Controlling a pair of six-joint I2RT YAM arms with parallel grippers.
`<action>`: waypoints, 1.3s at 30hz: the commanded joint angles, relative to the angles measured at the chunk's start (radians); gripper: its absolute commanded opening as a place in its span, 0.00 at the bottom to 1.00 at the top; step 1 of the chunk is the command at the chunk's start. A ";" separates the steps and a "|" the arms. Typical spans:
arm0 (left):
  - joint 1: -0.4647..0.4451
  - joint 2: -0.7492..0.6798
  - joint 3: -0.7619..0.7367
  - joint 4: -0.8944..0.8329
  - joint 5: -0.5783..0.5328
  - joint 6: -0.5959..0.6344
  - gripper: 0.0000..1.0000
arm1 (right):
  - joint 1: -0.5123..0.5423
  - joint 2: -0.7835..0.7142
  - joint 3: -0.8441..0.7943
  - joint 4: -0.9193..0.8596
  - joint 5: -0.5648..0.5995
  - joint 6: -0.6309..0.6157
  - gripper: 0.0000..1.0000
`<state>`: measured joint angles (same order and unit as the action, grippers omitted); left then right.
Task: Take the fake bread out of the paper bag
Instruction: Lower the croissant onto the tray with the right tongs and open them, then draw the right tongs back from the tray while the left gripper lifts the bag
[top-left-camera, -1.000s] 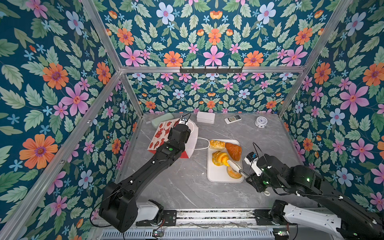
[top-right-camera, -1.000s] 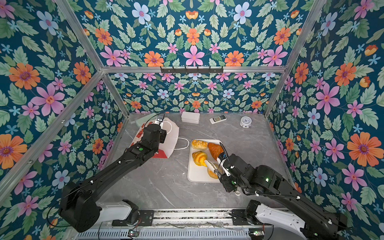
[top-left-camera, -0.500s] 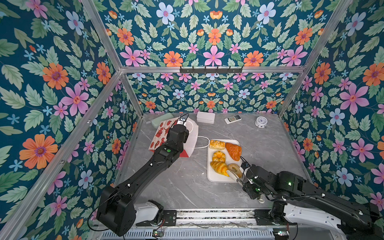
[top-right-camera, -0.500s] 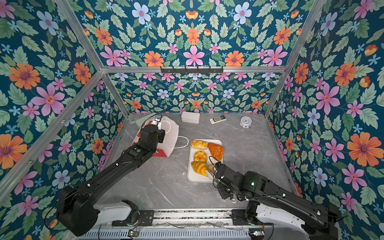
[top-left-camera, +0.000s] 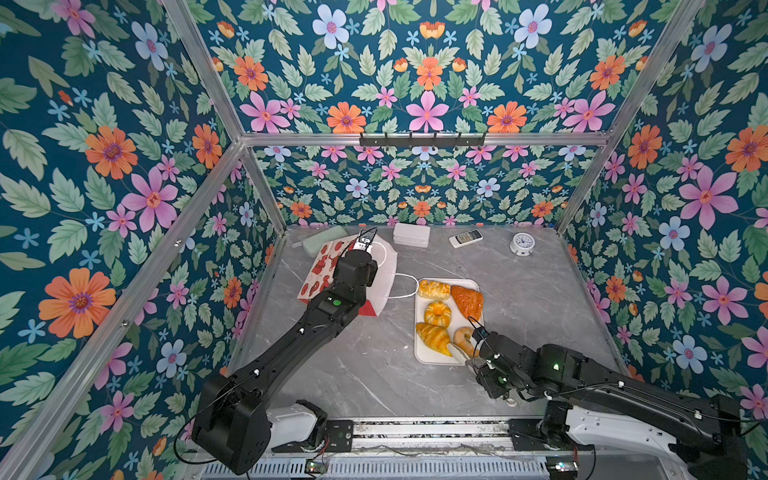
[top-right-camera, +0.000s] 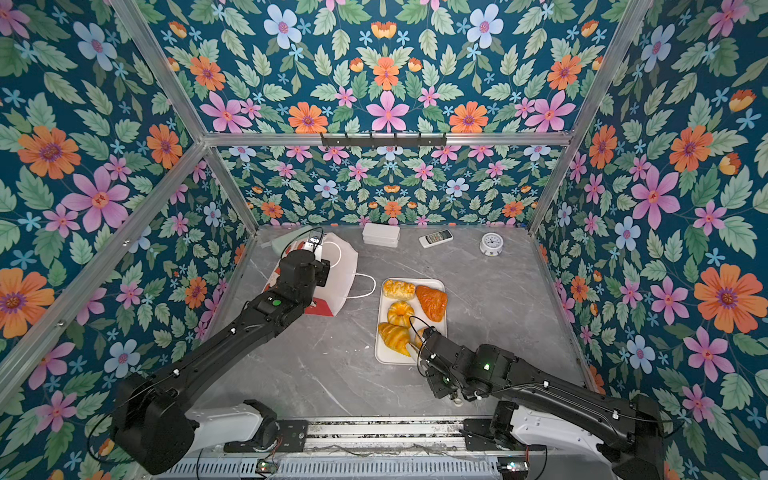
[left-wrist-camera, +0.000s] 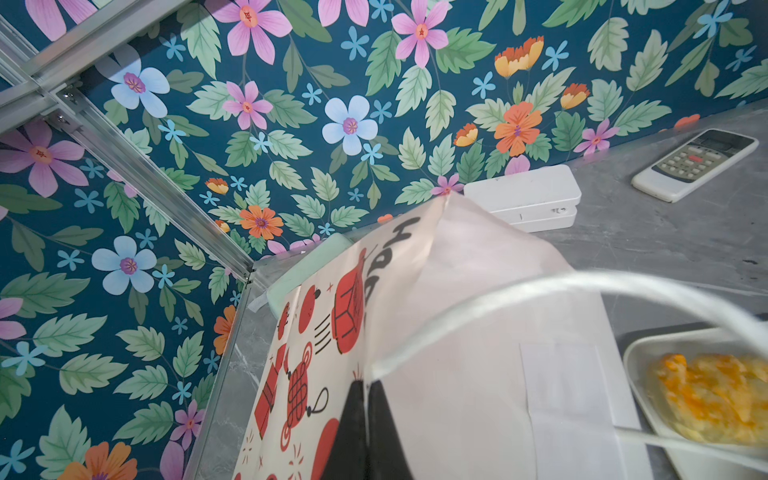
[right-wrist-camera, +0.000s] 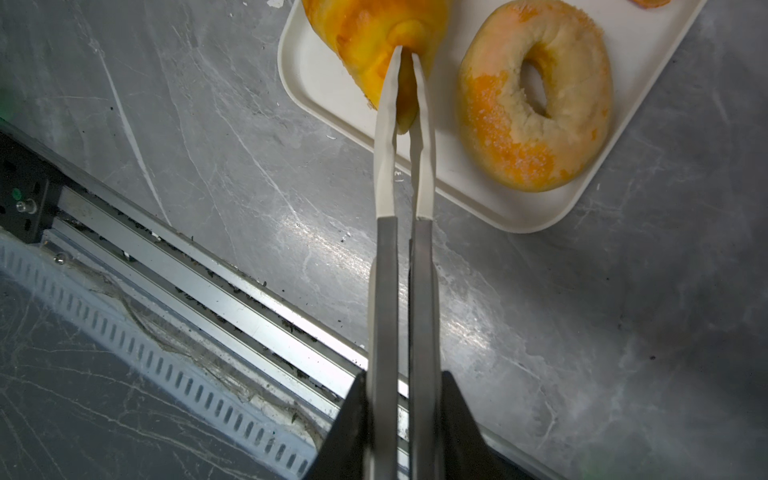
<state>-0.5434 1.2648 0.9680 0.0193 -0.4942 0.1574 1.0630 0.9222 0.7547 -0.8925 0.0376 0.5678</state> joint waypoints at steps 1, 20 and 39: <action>0.001 0.000 -0.002 0.030 0.004 -0.006 0.00 | 0.000 -0.009 -0.008 0.029 -0.007 0.014 0.24; 0.000 0.005 -0.001 0.032 0.011 -0.007 0.00 | 0.000 -0.092 -0.032 -0.007 0.010 0.049 0.41; 0.000 -0.043 0.016 0.003 0.023 -0.034 0.00 | -0.143 -0.151 0.126 -0.106 0.584 0.084 0.36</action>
<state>-0.5434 1.2324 0.9718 0.0208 -0.4793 0.1432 0.9874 0.7357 0.8680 -0.9710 0.4782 0.6376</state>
